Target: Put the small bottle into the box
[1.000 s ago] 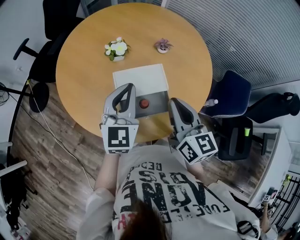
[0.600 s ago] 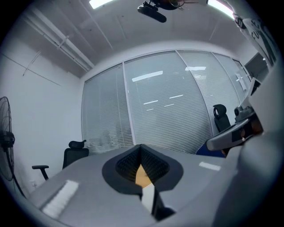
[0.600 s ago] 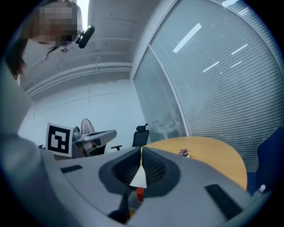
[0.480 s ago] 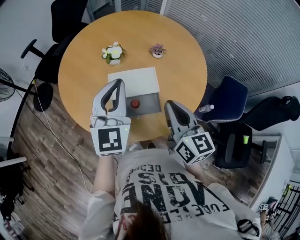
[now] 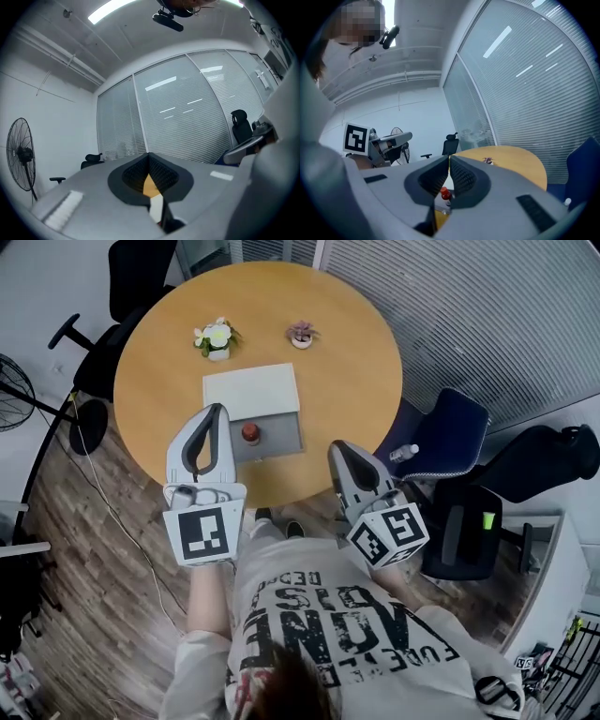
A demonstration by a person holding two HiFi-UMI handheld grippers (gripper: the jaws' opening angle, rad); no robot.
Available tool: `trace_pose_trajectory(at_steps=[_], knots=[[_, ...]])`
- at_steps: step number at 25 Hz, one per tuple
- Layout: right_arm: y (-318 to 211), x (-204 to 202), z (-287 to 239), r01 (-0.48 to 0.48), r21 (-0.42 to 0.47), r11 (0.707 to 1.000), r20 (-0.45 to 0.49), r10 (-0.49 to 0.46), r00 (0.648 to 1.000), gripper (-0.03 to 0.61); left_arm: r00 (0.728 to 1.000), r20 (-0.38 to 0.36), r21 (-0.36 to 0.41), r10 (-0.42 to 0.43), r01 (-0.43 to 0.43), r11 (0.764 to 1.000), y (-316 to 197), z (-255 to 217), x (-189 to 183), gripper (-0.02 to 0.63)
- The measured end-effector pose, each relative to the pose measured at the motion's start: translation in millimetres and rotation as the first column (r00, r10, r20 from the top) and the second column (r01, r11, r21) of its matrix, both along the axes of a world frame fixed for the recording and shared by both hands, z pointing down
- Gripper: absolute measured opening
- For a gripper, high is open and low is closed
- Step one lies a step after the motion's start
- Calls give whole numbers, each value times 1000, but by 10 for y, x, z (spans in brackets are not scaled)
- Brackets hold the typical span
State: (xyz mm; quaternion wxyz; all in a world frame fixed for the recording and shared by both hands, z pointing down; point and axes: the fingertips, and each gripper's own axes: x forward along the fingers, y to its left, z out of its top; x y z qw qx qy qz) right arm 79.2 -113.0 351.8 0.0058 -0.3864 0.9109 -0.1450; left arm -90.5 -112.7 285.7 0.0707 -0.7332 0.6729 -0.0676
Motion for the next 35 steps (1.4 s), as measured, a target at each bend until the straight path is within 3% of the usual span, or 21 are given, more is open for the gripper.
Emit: trace_pose_trajectory(at_steps=[10,21,35], knots=[[134,198,-14,59,22,998,4,-59,998,15,998,-37,1,-50,50,999,450,-42,242,9],[167,121,-200,111,60,992,11,-112,994,15,989,-100,-16,-109,108,994,766,61,169,9],[105,-365,-526,131,113,985,-1,-132,991,15,989,-133,17,-69,72,997,798,124,-120,9]])
